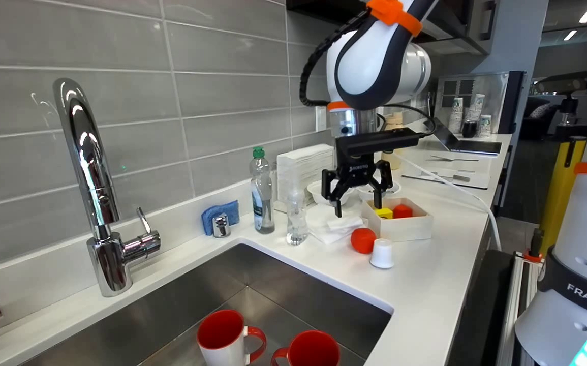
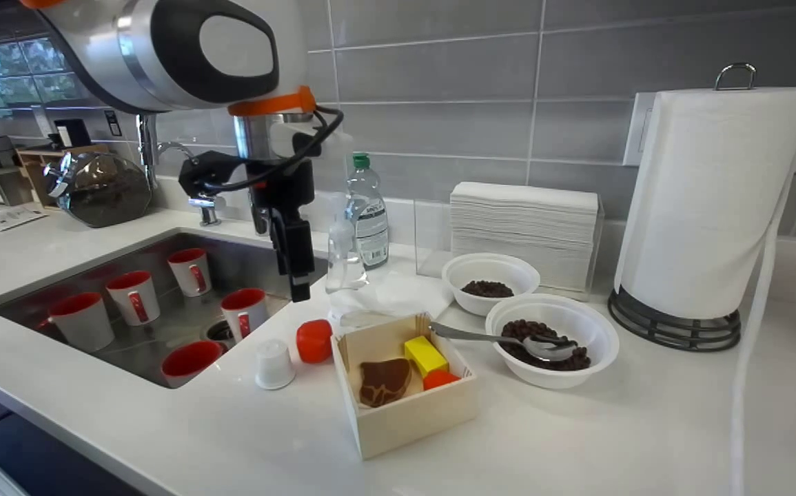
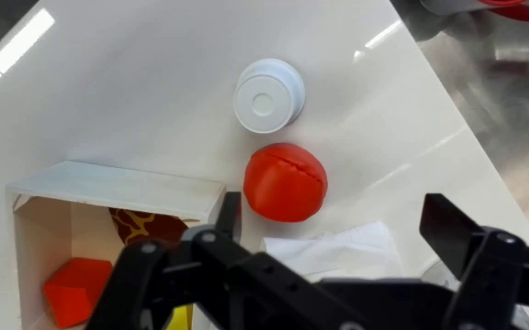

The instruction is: Put the orange bowl inside the white box

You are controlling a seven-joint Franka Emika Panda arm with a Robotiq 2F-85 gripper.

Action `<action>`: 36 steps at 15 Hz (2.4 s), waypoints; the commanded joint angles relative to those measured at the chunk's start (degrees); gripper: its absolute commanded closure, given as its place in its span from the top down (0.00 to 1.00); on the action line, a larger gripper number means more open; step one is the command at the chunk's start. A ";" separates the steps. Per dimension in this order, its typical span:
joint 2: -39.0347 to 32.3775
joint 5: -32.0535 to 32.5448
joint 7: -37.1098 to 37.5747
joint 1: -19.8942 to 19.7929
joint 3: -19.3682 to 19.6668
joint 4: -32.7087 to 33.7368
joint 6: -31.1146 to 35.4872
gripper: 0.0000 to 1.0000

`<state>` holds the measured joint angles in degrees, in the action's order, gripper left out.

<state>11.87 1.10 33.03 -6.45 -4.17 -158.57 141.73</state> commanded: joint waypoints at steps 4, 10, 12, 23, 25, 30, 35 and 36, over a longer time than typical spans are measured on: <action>-10.30 -0.26 4.98 1.79 0.38 0.03 11.14 1.00; -15.94 0.39 7.59 4.13 2.65 0.05 18.53 1.00; -15.73 0.83 8.46 4.54 3.90 0.06 19.16 1.00; -15.86 5.92 13.54 5.81 6.89 0.11 18.35 0.41; -15.38 7.22 14.27 5.93 7.14 0.11 17.94 0.27; -13.14 10.15 16.48 6.65 6.99 0.57 15.87 0.00; -8.91 11.89 19.54 7.85 5.15 1.13 14.25 0.00; -7.69 11.23 19.46 7.99 4.38 1.24 13.56 0.00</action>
<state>-0.69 11.70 50.03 0.52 1.53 -157.36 158.46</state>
